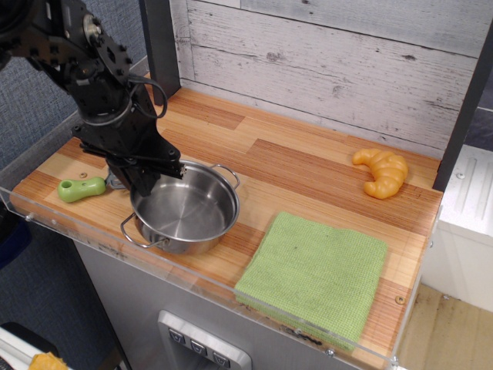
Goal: Move metal bowl to left of green towel
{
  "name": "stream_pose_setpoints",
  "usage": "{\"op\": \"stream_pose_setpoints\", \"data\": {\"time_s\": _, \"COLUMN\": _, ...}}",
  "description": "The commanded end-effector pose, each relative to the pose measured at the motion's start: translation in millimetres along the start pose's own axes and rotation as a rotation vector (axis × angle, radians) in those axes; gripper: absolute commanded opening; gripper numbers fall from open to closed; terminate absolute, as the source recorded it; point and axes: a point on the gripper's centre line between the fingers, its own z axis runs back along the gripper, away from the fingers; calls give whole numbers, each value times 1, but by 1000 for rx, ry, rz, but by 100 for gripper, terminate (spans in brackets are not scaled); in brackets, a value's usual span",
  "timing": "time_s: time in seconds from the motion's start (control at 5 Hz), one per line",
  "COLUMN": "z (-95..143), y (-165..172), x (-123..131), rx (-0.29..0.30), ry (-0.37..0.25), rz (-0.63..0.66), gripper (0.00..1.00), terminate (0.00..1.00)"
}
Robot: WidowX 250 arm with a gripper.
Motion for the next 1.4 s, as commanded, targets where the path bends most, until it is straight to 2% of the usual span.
{"op": "stream_pose_setpoints", "data": {"time_s": 0.0, "z": -1, "y": 5, "x": -9, "rx": 4, "ry": 0, "rz": 31, "gripper": 0, "terminate": 0}}
{"op": "stream_pose_setpoints", "data": {"time_s": 0.2, "z": -7, "y": 5, "x": -14, "rx": 10, "ry": -9, "rz": 77, "gripper": 0, "terminate": 0}}
{"op": "stream_pose_setpoints", "data": {"time_s": 0.4, "z": -5, "y": 5, "x": -16, "rx": 84, "ry": 11, "rz": 133, "gripper": 100, "terminate": 0}}
{"op": "stream_pose_setpoints", "data": {"time_s": 0.6, "z": -2, "y": 2, "x": -17, "rx": 106, "ry": 14, "rz": 148, "gripper": 100, "terminate": 0}}
{"op": "stream_pose_setpoints", "data": {"time_s": 1.0, "z": 1, "y": -2, "x": -15, "rx": 90, "ry": 18, "rz": 142, "gripper": 100, "terminate": 0}}
{"op": "stream_pose_setpoints", "data": {"time_s": 1.2, "z": 12, "y": -5, "x": -9, "rx": 56, "ry": -8, "rz": 132, "gripper": 100, "terminate": 0}}
